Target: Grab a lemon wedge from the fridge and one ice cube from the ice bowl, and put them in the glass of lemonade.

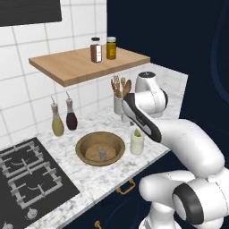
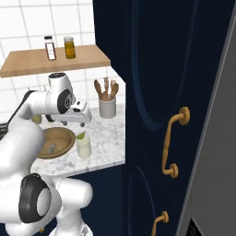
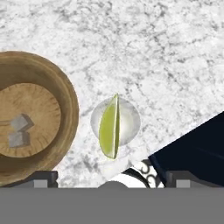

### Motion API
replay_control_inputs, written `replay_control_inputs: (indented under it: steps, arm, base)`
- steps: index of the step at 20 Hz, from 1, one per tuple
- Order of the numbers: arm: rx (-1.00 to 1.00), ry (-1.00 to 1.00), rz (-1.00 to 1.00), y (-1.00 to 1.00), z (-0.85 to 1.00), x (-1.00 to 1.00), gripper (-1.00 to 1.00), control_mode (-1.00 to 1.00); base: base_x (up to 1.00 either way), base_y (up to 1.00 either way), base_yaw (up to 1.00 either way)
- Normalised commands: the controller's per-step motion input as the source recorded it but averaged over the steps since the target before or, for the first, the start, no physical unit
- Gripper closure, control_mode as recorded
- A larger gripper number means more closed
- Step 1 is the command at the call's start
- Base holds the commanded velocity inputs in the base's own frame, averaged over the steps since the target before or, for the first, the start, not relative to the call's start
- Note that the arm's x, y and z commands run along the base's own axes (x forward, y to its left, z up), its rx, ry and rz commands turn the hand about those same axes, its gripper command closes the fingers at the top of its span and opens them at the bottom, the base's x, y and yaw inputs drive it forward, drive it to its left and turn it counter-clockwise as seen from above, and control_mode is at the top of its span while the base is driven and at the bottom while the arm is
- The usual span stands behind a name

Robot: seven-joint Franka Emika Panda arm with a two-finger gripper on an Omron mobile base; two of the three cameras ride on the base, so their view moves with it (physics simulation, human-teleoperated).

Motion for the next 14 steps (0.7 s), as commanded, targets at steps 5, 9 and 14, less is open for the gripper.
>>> replay_control_inputs:
  steps: [5, 9, 14]
  arm:
    - [0.0, -0.09, 0.04, 0.23, 0.25, -0.32, -1.0, -1.0]
    - [0.0, -0.03, 0.14, 0.87, 0.05, -0.51, -1.0, -1.0]
    - [0.0, 0.09, 0.22, 1.0, 0.05, -0.18, -1.0, -1.0]
  base:
    - [0.0, 0.0, 0.0]
    - [0.0, 0.0, 0.0]
    - [0.0, 0.0, 0.0]
